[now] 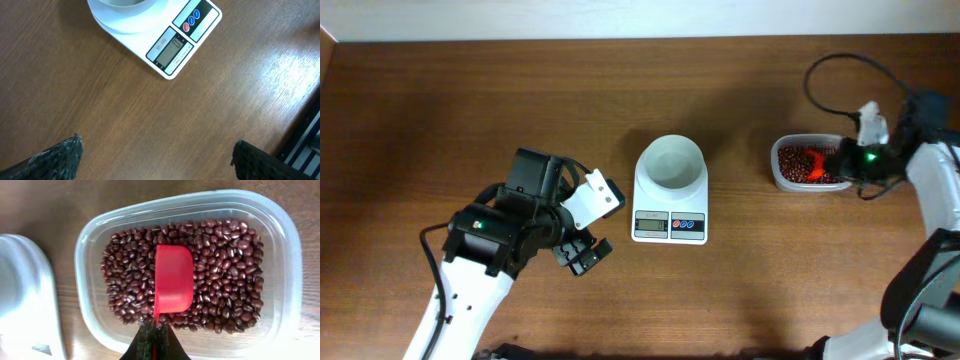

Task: Scoop and weigh 50g on scale
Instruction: 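Lift the filled scoop and carry it toward the scale bowl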

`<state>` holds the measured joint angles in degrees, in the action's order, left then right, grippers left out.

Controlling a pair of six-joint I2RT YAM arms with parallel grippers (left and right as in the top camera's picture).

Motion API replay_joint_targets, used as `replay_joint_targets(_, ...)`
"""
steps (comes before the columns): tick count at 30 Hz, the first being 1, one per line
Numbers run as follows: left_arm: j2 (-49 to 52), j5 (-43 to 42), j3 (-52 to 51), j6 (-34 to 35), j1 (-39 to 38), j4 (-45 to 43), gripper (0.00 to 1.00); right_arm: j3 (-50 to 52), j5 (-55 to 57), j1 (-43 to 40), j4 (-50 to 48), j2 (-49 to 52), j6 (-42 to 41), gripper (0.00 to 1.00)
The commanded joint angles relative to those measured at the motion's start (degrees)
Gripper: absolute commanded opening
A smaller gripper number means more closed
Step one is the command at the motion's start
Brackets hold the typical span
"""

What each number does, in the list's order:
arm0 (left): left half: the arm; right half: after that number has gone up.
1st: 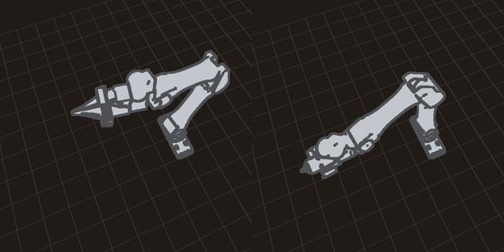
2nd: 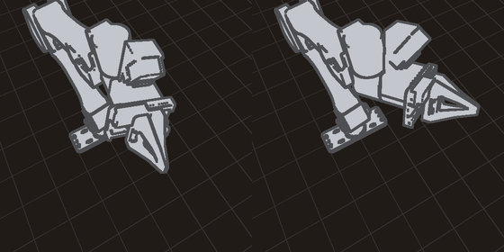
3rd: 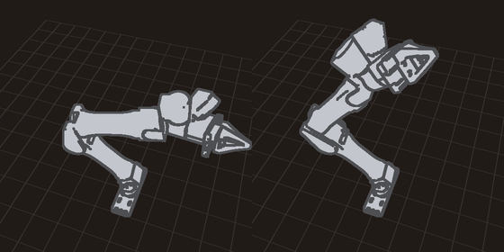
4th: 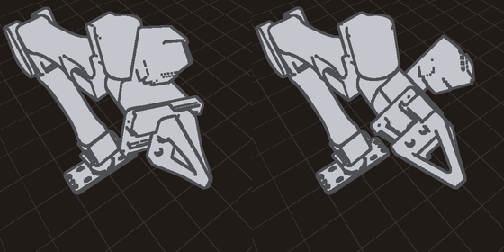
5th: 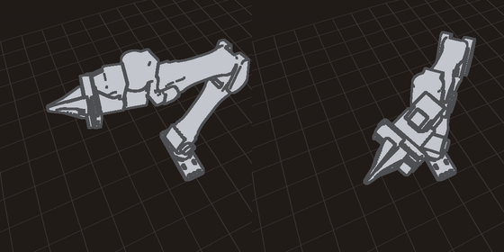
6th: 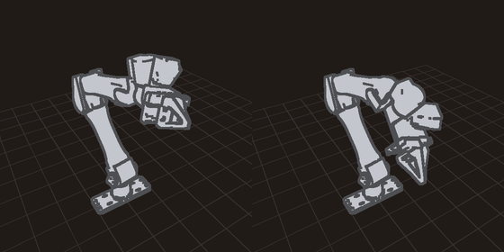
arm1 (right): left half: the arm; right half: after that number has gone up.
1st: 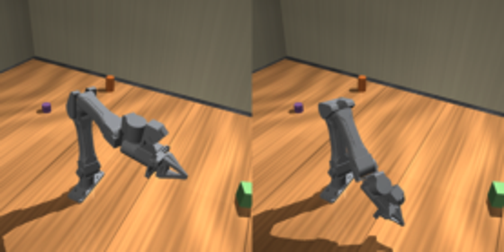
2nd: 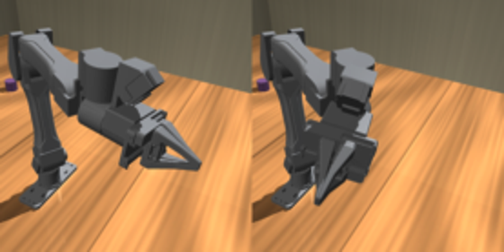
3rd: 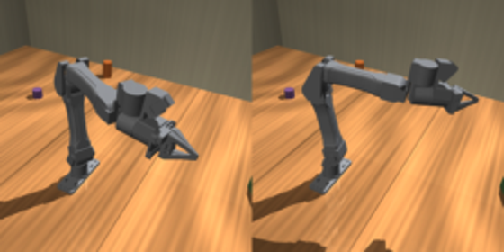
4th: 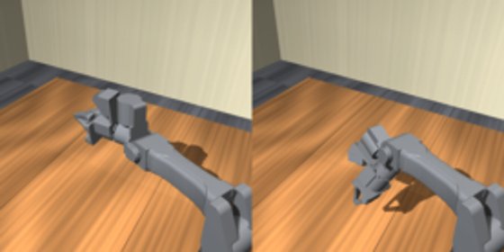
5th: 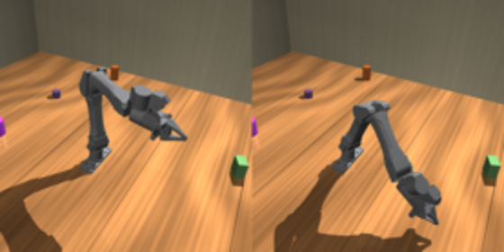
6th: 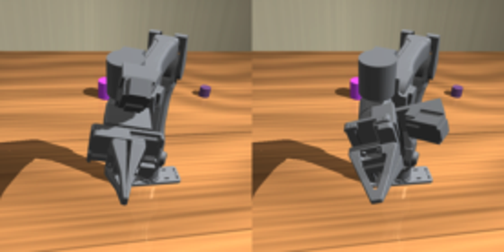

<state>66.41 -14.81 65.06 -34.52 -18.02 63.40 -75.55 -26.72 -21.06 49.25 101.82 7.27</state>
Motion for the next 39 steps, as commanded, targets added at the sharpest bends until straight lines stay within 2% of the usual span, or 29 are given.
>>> replay_joint_targets(1,-0.5,-0.9,0.9,-0.7,0.3,-0.1,0.99,-0.4,-10.0,-4.5,0.0,0.5,-0.2,0.04)
replay_joint_targets(7,-0.5,-0.9,0.9,-0.7,0.3,-0.1,0.99,-0.4,-17.8,-10.5,1.6,0.5,-0.2,0.04)
replay_joint_targets(17,-0.5,-0.9,0.9,-0.7,0.3,-0.1,0.99,-0.4,-21.2,-11.6,4.4,0.5,-0.2,0.04)
replay_joint_targets(23,-0.5,-0.9,0.9,-0.7,0.3,-0.1,0.99,-0.4,-28.7,-14.7,5.3,0.5,-0.2,0.04)
replay_joint_targets(27,-0.5,-0.9,0.9,-0.7,0.3,-0.1,0.99,-0.4,-38.1,-14.5,5.4,0.5,-0.2,0.04)
replay_joint_targets(31,-0.5,-0.9,0.9,-0.7,0.3,-0.1,0.99,-0.4,-42.8,-9.7,5.4,0.5,-0.2,0.04)
replay_joint_targets(39,-0.5,-0.8,0.9,-0.7,0.3,-0.1,0.99,-0.4,-43.4,5.8,5.4,0.5,-0.6,0.04)
